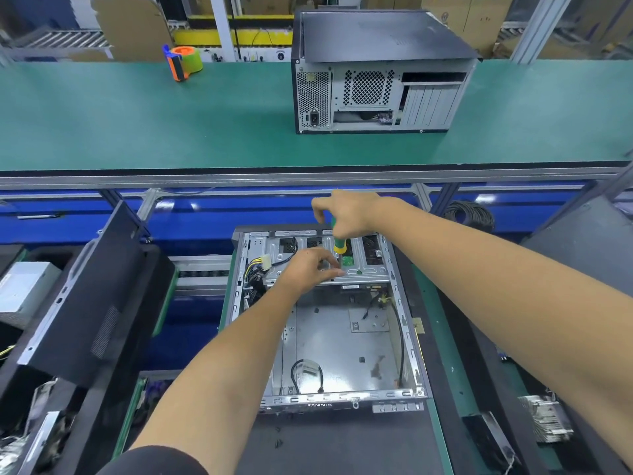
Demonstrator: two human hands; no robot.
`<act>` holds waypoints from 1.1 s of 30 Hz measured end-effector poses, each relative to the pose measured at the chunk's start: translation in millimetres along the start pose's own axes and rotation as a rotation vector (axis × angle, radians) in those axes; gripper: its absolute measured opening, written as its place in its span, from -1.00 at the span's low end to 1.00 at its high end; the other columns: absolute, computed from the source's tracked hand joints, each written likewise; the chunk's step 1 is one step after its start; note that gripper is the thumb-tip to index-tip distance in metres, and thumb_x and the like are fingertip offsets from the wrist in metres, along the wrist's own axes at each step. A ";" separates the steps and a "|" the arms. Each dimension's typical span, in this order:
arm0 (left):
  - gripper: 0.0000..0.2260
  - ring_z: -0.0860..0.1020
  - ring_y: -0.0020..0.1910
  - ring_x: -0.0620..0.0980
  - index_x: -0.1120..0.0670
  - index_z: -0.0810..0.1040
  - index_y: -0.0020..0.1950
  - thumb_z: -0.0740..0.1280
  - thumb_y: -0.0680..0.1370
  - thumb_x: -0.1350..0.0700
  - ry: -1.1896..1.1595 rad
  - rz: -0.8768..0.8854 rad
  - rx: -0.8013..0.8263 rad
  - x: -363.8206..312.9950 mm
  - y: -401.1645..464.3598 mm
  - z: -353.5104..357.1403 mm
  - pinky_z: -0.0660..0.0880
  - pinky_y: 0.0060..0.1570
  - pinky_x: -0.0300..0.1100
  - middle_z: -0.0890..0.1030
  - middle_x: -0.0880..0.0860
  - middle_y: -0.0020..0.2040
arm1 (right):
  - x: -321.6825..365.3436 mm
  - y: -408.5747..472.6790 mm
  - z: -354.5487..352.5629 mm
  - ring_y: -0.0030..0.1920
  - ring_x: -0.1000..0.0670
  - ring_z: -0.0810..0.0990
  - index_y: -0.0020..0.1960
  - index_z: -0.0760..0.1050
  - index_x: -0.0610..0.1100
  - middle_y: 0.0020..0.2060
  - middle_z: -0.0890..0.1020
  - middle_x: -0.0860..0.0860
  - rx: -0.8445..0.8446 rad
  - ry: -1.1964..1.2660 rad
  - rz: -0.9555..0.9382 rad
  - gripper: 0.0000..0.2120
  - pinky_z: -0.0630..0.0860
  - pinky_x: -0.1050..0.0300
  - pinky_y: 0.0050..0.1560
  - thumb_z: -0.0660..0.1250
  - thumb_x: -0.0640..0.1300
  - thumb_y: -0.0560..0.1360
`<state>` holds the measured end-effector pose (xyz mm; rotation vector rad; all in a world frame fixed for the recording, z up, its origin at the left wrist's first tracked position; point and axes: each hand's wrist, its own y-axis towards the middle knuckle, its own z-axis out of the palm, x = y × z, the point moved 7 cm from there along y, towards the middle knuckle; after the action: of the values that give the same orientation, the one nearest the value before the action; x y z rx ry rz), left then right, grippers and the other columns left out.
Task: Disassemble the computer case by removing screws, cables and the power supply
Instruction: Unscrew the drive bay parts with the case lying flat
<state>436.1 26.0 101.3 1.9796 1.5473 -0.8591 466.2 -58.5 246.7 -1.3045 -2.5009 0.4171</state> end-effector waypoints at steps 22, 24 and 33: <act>-0.76 0.41 -0.28 -0.09 0.12 0.72 0.03 0.55 0.49 -0.02 0.008 0.027 0.032 -1.9 1.5 -1.0 0.44 -0.18 -0.12 0.64 0.11 -0.12 | -0.8 -0.7 0.9 -0.20 -0.09 0.49 0.18 0.38 -0.01 -0.03 0.48 -0.03 0.008 -0.107 -0.077 -0.71 0.30 0.08 -0.32 0.30 -0.16 0.48; -0.77 0.44 -0.27 -0.06 0.11 0.71 0.04 0.54 0.51 -0.01 0.031 0.034 0.054 -1.4 2.7 -0.7 0.43 -0.19 -0.12 0.64 0.11 -0.14 | -2.9 -0.3 3.6 -0.22 -0.06 0.48 0.18 0.38 -0.04 -0.02 0.48 -0.03 -0.013 -0.097 -0.072 -0.71 0.29 0.08 -0.34 0.36 -0.09 0.50; -0.77 0.60 -0.02 0.08 0.09 0.55 0.15 0.35 0.65 -0.06 0.326 0.066 0.159 -7.7 6.9 10.6 0.50 -0.04 -0.06 0.62 -0.01 -0.05 | 9.8 -2.5 3.0 -0.15 -0.05 0.48 -0.01 0.45 -0.08 -0.05 0.53 0.01 -0.111 -0.013 -0.207 -0.79 0.22 0.13 -0.36 0.41 -0.22 0.40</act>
<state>439.6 11.7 99.5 2.3672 1.6175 -0.6752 457.8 -52.1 246.1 -1.0676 -2.6698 0.2437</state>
